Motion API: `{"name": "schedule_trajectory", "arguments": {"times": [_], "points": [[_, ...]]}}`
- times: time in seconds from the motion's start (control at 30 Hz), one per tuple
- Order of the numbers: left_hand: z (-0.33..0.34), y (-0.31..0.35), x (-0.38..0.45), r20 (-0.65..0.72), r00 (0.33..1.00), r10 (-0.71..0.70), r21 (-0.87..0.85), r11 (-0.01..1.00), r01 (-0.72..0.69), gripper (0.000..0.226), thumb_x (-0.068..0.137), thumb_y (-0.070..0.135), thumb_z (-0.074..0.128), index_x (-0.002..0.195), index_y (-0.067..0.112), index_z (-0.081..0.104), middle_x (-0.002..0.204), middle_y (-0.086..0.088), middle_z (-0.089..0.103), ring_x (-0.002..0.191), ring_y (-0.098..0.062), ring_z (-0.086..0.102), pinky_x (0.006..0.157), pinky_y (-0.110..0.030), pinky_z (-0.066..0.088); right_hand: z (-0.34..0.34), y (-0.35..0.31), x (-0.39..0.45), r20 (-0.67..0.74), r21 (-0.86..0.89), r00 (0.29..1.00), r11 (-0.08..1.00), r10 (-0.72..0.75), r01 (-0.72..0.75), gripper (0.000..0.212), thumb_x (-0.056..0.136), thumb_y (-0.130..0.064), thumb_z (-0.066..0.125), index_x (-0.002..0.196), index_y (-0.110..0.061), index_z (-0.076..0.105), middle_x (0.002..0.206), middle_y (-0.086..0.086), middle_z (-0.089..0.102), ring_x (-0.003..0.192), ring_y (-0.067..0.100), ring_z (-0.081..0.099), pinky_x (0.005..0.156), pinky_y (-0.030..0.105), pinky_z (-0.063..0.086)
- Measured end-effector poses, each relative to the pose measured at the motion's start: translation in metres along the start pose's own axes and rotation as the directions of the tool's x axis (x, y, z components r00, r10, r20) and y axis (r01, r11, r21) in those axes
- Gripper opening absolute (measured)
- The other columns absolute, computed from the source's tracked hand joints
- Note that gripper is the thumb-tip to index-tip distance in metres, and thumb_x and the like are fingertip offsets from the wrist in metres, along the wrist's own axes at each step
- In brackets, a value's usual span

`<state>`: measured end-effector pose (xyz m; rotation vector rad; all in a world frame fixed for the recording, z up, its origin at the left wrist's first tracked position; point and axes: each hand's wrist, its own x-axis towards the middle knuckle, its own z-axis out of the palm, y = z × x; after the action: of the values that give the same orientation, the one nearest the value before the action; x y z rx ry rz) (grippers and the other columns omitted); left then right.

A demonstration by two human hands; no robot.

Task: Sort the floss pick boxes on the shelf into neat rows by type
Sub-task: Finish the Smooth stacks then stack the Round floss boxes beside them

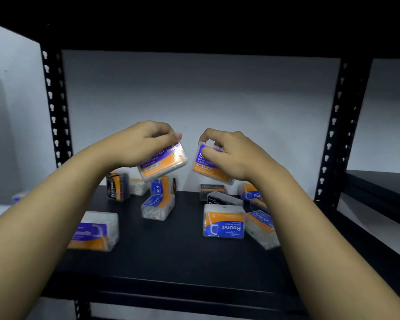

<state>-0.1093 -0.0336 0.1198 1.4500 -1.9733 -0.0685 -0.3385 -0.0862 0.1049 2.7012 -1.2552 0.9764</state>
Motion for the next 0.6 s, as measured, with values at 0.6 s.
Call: {"name": "schedule_trajectory", "arguments": {"times": [0.6], "points": [[-0.109, -0.111, -0.055, 0.164, 0.985, -0.047, -0.196, 0.977, 0.079, 0.043, 0.079, 0.053, 0.065, 0.112, 0.027, 0.072, 0.097, 0.003, 0.079, 0.084, -0.013, 0.075, 0.076, -0.028, 0.059, 0.061, -0.102, 0.06, 0.062, 0.144, 0.996, 0.988, -0.071, 0.062, 0.04, 0.088, -0.067, 0.06, 0.101, -0.031, 0.072, 0.095, -0.009, 0.072, 0.084, 0.009, 0.068, 0.072, 0.036, 0.058]]}}
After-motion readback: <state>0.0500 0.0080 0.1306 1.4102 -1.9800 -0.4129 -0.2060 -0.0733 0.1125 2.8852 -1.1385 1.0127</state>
